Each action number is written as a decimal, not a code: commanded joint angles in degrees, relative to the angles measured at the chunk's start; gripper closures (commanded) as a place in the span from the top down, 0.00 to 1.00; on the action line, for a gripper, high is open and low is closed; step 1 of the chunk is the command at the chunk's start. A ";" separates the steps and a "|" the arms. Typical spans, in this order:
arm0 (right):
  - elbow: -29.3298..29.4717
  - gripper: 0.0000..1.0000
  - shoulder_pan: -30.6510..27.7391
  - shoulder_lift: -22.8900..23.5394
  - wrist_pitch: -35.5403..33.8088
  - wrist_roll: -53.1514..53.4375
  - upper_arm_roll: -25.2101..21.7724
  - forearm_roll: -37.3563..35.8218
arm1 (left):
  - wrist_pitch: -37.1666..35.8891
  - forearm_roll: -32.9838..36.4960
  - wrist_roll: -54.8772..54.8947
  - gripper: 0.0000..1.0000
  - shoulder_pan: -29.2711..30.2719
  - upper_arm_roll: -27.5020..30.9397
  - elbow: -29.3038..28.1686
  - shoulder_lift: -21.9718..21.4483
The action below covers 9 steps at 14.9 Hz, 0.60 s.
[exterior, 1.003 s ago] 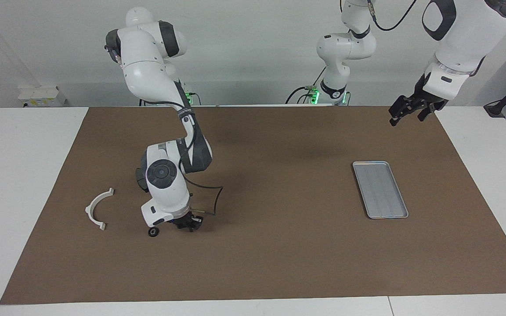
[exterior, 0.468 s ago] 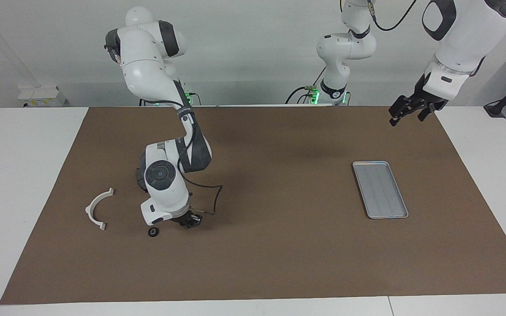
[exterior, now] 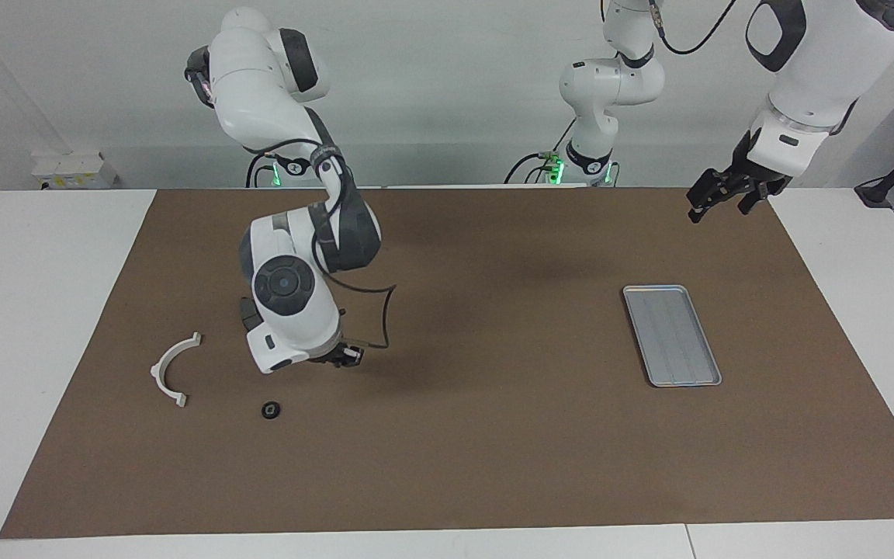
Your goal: Pick bearing gear from pile to tray
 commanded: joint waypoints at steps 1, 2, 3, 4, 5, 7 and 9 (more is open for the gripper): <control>3.46 0.00 8.53 1.22 1.73 17.15 0.61 0.60 | -0.71 0.45 -0.05 1.00 -0.57 0.35 -0.05 -0.32; 3.46 0.00 10.74 1.31 2.79 20.86 0.44 0.51 | -0.71 0.45 -0.05 1.00 -0.57 0.35 -0.05 -0.32; 3.46 0.00 12.93 1.40 4.02 23.51 0.26 0.33 | -0.71 0.45 -0.05 1.00 -0.57 0.35 -0.05 -0.32; 3.46 0.00 15.22 2.09 5.60 26.15 -0.09 -0.01 | -0.71 0.45 0.03 1.00 -0.57 0.35 -0.05 -0.32; 3.46 0.00 16.90 3.06 7.27 28.35 -0.26 -0.28 | -0.71 0.45 -0.05 1.00 -0.57 0.35 -0.05 -0.32; 3.46 0.00 19.71 5.60 11.22 31.00 -1.23 -2.21 | -0.71 0.45 -0.05 1.00 -0.57 0.35 -0.05 -0.32; 3.37 0.00 21.21 8.15 14.65 32.67 -1.76 -2.92 | -0.71 0.45 -0.05 1.00 -0.57 0.35 -0.05 -0.32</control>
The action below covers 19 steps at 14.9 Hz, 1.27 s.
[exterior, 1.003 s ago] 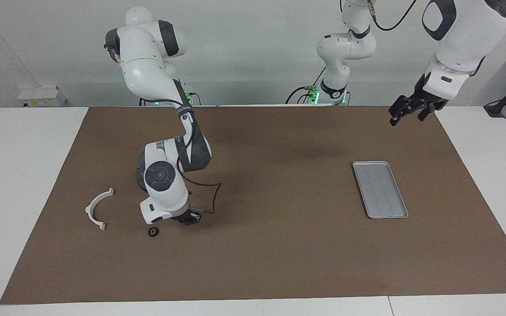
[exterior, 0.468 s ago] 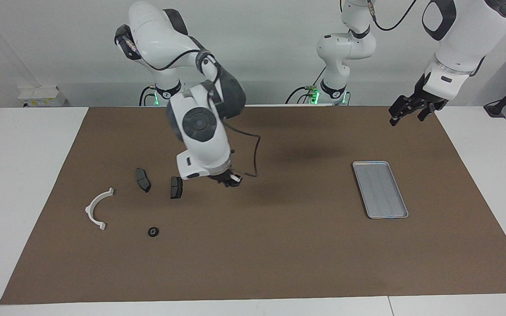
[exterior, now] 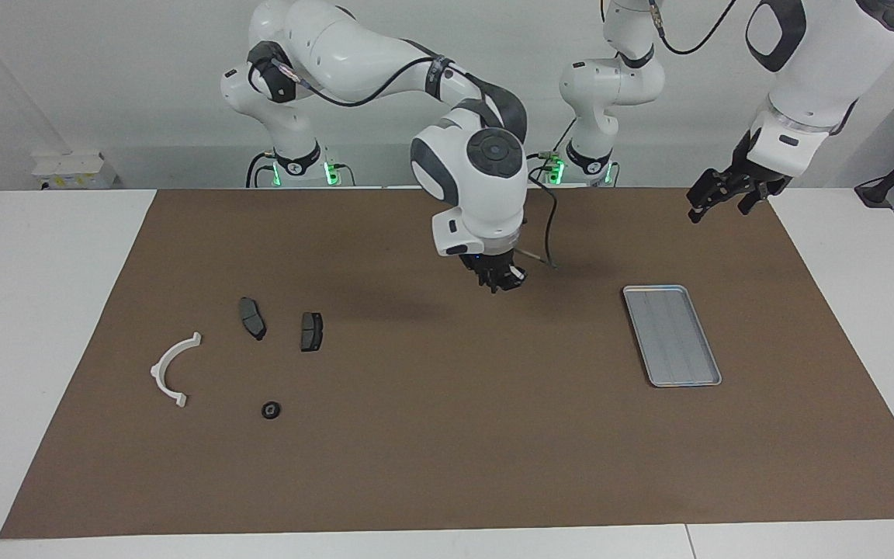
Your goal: Pick bearing gear from pile to tray
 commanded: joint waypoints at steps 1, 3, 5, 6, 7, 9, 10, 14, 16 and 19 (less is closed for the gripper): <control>1.60 0.00 1.14 4.56 4.52 2.06 -0.68 -2.23 | -0.70 0.45 -0.05 1.00 -0.57 0.35 -0.05 -0.32; 1.33 0.00 1.14 5.79 6.20 2.32 -0.59 -3.47 | -0.70 0.45 -0.05 1.00 -0.57 0.35 -0.05 -0.32; 1.07 0.00 1.32 7.46 9.00 2.41 -0.50 -4.87 | -0.70 0.45 -0.05 1.00 -0.57 0.35 -0.05 -0.32; 0.98 0.00 1.23 7.99 9.80 2.41 -0.50 -5.40 | -0.70 0.45 -0.05 1.00 -0.57 0.35 -0.05 -0.32; 0.81 0.00 1.23 8.26 10.33 2.41 -0.50 -5.50 | -0.70 0.45 -0.05 1.00 -0.57 0.35 -0.05 -0.32; 0.02 0.00 1.15 8.17 11.39 2.41 -0.50 -5.76 | -0.70 0.45 -0.05 1.00 -0.57 0.35 -0.05 -0.32; -0.16 0.00 1.14 8.08 12.17 2.41 -0.50 -5.67 | -0.70 0.54 -0.05 1.00 -0.57 0.35 -0.05 -0.32; -0.16 1.00 1.06 7.82 11.40 2.41 -0.59 -6.20 | -0.70 0.45 -0.05 1.00 -0.57 0.35 -0.05 -0.32; -0.08 1.00 0.88 7.82 9.39 2.32 -0.50 -6.64 | -0.70 0.54 -0.05 1.00 -0.57 0.35 -0.05 -0.32; 0.63 1.00 -2.09 5.90 3.50 -2.13 -0.33 -6.64 | -0.70 0.45 -0.05 1.00 -0.57 0.35 -0.05 -0.32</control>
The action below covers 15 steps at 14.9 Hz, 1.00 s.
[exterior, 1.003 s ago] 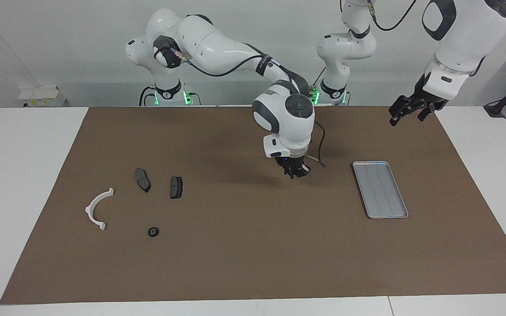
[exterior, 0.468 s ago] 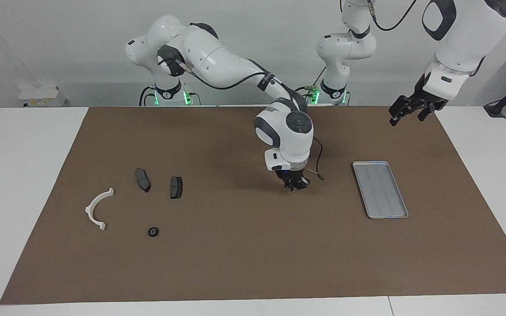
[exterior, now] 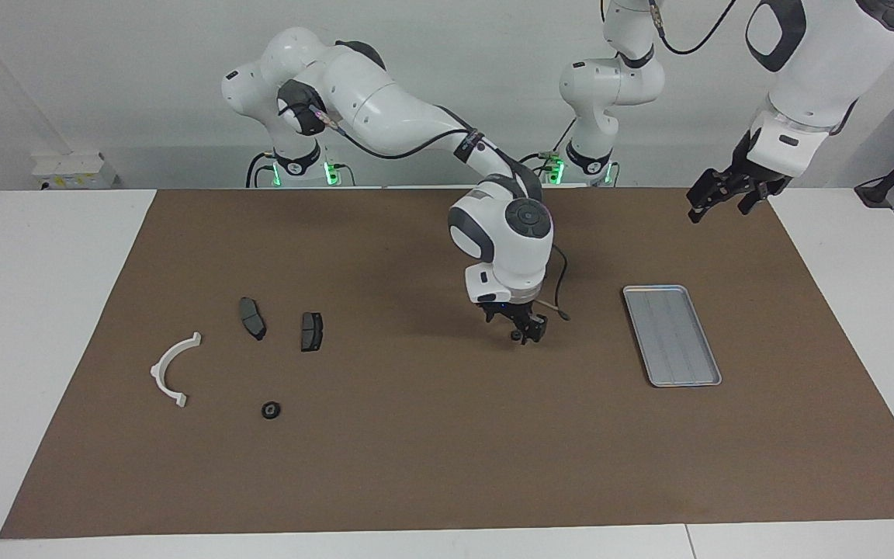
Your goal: Pick bearing gear from pile to tray
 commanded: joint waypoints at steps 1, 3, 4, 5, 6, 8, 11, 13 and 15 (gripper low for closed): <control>0.29 1.00 -4.46 -3.49 -5.71 -6.62 0.83 -0.59 | -0.70 0.45 -0.05 1.00 -0.57 0.35 -0.05 -0.32; 0.29 1.00 -8.85 -6.65 -9.32 -15.05 1.10 0.46 | -0.70 0.45 -0.05 1.00 -0.57 0.35 -0.05 -0.32; 0.29 1.00 -11.31 -8.32 -11.25 -20.92 1.01 1.68 | -0.70 0.54 -0.05 1.00 -0.57 0.35 -0.05 -0.32; 0.20 1.00 -13.77 -9.55 -12.92 -27.33 1.01 1.96 | -0.70 0.45 -0.05 1.00 -0.57 0.35 -0.05 -0.32; 0.20 1.00 -16.40 -10.43 -14.33 -33.49 1.01 2.05 | -0.70 0.45 -0.05 1.00 -0.57 0.35 -0.05 -0.32; 0.20 1.00 -21.24 -10.88 -15.48 -42.91 0.92 1.44 | -1.75 0.45 0.03 1.00 -0.65 0.35 -0.05 -0.75; -0.50 1.00 -26.96 -10.80 -13.83 -53.99 0.83 1.26 | -0.96 0.45 -0.32 1.00 -1.71 0.26 0.04 -1.02; -2.51 1.00 -30.47 -10.80 -11.54 -60.15 0.83 1.26 | 1.22 0.36 -2.32 1.00 -2.23 0.09 -1.35 -1.28; -6.37 1.00 -33.46 -10.80 -6.46 -64.12 0.83 1.26 | 8.93 0.28 -7.50 1.00 -7.48 -0.09 -6.96 -2.43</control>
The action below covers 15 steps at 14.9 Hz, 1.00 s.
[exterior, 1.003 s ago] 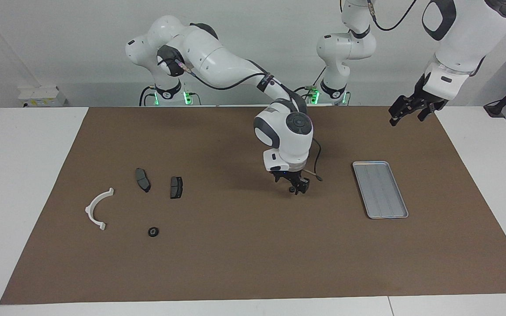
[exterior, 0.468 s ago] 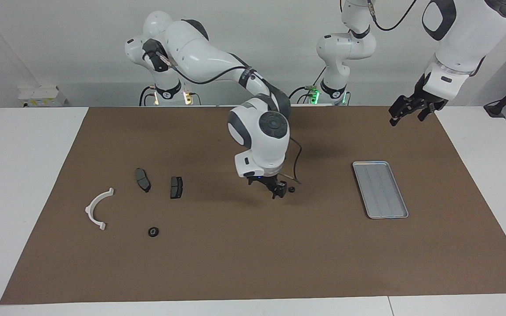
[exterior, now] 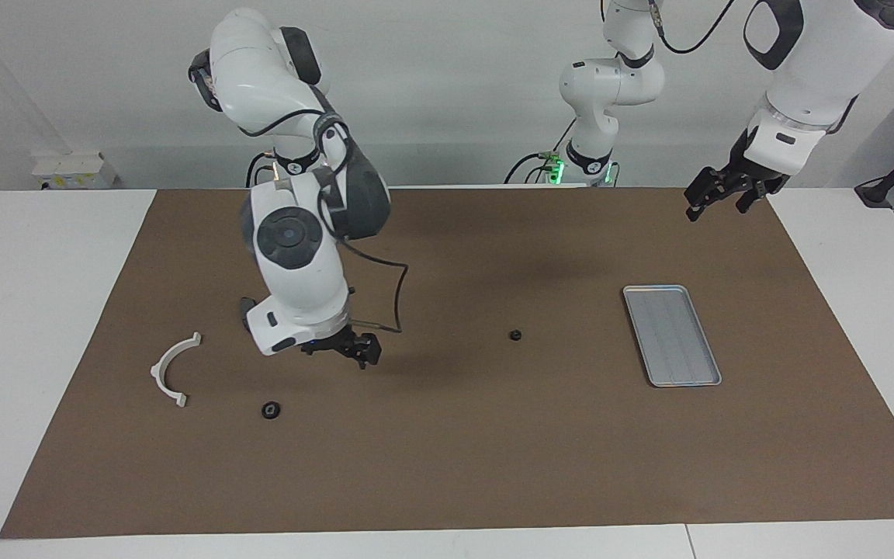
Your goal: Pick bearing gear from pile to tray
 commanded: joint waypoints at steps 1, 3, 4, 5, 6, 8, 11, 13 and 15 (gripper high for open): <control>-6.75 1.00 -4.05 -0.59 7.54 -4.99 0.86 0.38 | 8.21 0.17 -7.98 1.00 -7.32 0.22 -6.43 -0.86; -10.10 1.00 -4.59 -0.50 12.20 -5.00 0.68 -0.06 | 12.42 -0.01 -15.61 1.00 -12.50 0.31 -5.21 6.06; -11.07 1.00 -4.67 -0.07 14.31 -5.00 0.68 -0.84 | 16.45 0.08 -18.79 1.00 -14.61 0.31 -5.20 9.49; -11.77 1.00 -5.11 0.28 16.34 -5.00 0.68 -1.81 | 20.23 0.08 -20.56 1.00 -16.64 0.40 -5.64 12.13; -12.30 1.00 -5.20 0.98 18.18 -4.83 0.68 -2.08 | 22.79 -0.01 -20.75 1.00 -17.09 0.31 -5.56 14.25; -12.40 1.00 -4.85 1.78 18.90 -4.56 0.60 -2.34 | 28.76 -1.06 -24.85 1.00 -20.67 0.31 -4.16 20.65; -13.36 1.00 -5.38 3.01 21.80 -4.56 0.60 -5.68 | 33.71 -1.15 -27.69 1.00 -21.93 0.31 -7.83 22.88; -15.64 1.00 -5.73 2.92 23.38 -4.21 0.51 -5.69 | 36.16 -1.24 -31.36 1.00 -22.36 0.22 -8.19 23.58; -17.14 1.00 -5.82 2.49 22.95 -2.90 0.51 -5.69 | 39.24 -1.15 -33.58 1.00 -23.95 0.31 -9.68 24.98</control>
